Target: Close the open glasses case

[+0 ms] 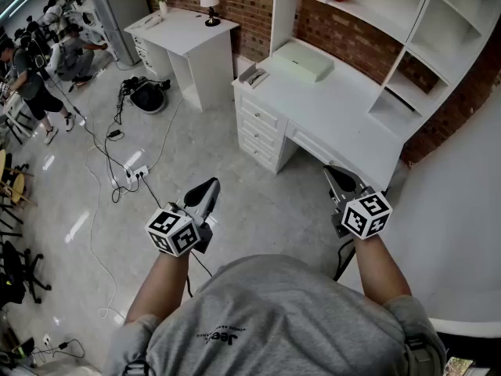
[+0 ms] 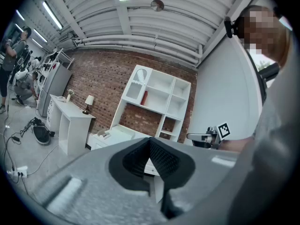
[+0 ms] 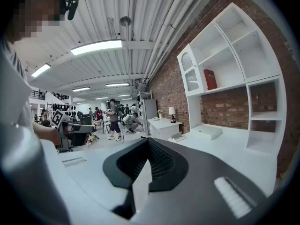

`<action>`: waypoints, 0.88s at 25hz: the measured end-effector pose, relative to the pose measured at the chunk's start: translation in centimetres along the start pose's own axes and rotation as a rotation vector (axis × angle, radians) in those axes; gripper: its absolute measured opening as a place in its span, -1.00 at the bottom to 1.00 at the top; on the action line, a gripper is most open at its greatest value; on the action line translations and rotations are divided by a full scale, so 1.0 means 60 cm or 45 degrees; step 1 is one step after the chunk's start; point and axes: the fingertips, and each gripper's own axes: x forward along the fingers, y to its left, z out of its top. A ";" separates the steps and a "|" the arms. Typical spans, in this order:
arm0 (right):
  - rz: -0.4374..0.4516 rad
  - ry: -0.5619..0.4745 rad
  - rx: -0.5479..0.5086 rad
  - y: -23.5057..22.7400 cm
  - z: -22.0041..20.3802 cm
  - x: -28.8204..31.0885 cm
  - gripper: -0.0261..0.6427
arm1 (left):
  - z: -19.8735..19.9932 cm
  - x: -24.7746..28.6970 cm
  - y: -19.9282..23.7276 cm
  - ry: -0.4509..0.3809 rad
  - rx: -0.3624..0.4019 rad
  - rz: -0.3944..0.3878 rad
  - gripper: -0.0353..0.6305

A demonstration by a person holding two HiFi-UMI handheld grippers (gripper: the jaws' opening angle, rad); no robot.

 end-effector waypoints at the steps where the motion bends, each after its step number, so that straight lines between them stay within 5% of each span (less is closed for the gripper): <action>1: 0.001 0.000 0.001 0.000 0.000 0.000 -0.90 | 0.000 0.001 0.000 0.001 0.000 0.000 -0.90; 22: 0.040 -0.013 -0.018 -0.055 0.013 -0.011 -0.90 | 0.005 0.060 -0.036 -0.013 0.036 0.036 -0.90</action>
